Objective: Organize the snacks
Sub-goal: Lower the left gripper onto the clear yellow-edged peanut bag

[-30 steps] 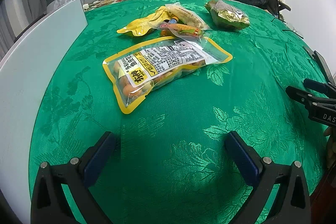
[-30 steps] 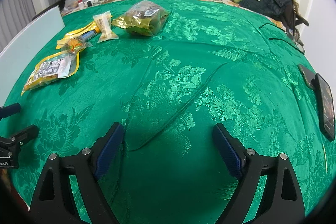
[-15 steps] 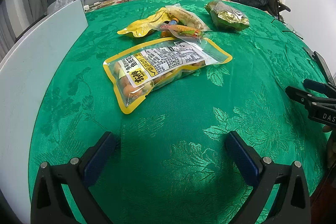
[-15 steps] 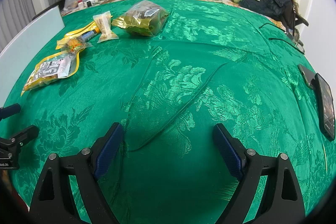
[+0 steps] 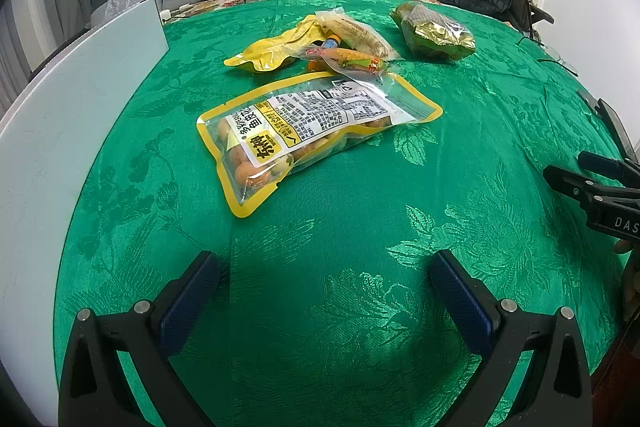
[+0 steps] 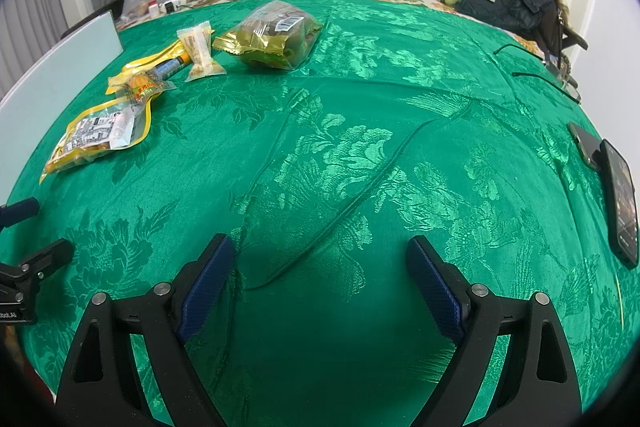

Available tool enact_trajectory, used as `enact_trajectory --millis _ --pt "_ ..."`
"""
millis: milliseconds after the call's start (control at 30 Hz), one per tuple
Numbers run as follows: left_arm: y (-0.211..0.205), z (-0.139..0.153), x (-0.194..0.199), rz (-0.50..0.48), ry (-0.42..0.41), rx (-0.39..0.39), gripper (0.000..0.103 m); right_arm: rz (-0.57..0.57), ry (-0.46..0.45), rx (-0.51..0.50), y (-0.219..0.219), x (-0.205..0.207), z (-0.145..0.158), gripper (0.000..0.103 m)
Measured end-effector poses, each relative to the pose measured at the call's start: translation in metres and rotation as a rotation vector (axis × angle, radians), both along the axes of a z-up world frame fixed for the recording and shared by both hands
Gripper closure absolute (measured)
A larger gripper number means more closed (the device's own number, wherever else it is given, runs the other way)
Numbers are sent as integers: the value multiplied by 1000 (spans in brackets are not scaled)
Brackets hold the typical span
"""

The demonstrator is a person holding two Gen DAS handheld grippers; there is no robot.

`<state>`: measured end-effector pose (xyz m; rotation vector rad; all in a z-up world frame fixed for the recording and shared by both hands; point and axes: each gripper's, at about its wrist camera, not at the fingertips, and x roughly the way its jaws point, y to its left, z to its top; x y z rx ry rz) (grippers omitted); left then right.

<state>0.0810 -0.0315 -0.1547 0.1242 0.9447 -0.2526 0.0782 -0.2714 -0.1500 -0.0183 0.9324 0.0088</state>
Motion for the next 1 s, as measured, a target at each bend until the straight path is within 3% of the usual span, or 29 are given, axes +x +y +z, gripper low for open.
enact_trajectory --millis 200,367,533,700,833,1000 --pt "-1 3 2 -26 52 12 0 0 0 0 0 0 0 12" --pt "-9 9 4 -141 161 74 0 0 0 0 0 0 0 12" --pt "-23 36 5 -280 119 134 0 0 0 0 0 0 0 12" --pt "-37 53 32 -389 114 192 0 0 -1 0 0 0 0 12" --pt "-39 53 59 -410 103 262 1 0 -1 0 0 0 0 12" --pt "-41 51 105 -394 97 280 0 0 -1 0 0 0 0 11"
